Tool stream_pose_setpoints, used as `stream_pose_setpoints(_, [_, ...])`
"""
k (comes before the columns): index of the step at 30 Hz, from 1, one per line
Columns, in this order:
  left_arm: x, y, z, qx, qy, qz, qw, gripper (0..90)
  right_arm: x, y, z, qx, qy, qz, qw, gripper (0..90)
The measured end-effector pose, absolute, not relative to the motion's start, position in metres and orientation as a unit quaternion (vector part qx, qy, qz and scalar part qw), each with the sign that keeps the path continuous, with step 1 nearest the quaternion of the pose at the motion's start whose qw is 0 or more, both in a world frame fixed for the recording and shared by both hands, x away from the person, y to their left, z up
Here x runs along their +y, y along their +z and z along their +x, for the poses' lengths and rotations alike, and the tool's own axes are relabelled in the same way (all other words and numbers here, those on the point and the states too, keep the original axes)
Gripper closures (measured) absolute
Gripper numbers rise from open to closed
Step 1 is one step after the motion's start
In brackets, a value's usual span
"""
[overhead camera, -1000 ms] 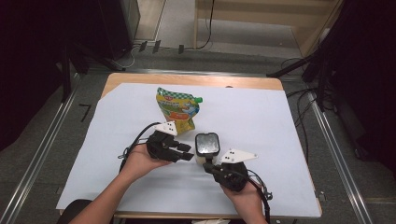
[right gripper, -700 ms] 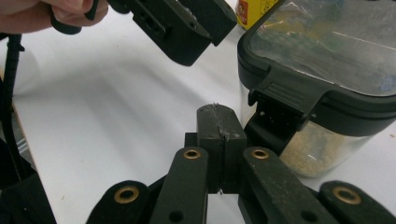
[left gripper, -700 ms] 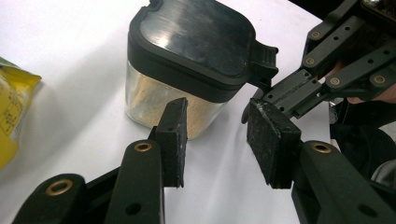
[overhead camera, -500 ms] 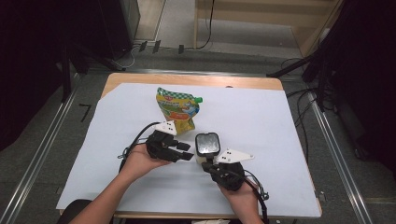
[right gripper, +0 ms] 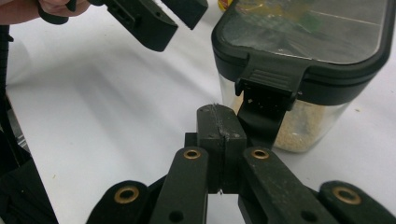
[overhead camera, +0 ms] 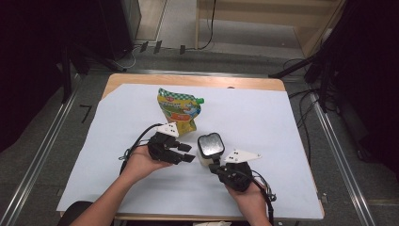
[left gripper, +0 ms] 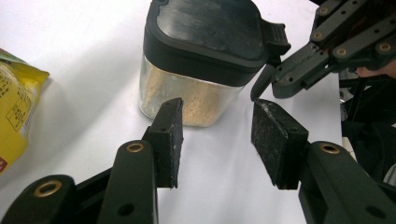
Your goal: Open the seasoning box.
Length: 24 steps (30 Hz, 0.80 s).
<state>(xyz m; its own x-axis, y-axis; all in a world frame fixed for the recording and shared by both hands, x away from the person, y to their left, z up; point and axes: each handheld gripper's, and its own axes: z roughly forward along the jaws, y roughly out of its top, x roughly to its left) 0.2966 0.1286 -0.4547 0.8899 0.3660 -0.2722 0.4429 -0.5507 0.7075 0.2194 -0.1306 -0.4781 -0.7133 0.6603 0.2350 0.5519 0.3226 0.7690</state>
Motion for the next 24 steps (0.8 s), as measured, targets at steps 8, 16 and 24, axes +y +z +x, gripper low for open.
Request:
stream_pose_setpoints(8, [0.129, -0.455, 0.297, 0.23, -0.057, 0.877, 0.418, 53.9, -0.142, -0.479, 0.223, 0.813, 0.441, 0.375, 0.053, 90.0])
stream_pose_setpoints(16, [0.129, -0.456, 0.298, 0.227, -0.059, 0.878, 0.418, 49.9, -0.154, -0.478, 0.229, 0.813, 0.434, 0.384, 0.045, 90.0])
stream_pose_setpoints(24, [0.129, -0.457, 0.297, 0.221, -0.049, 0.88, 0.419, 45.0, -0.169, -0.478, 0.237, 0.805, 0.431, 0.405, 0.049, 90.0])
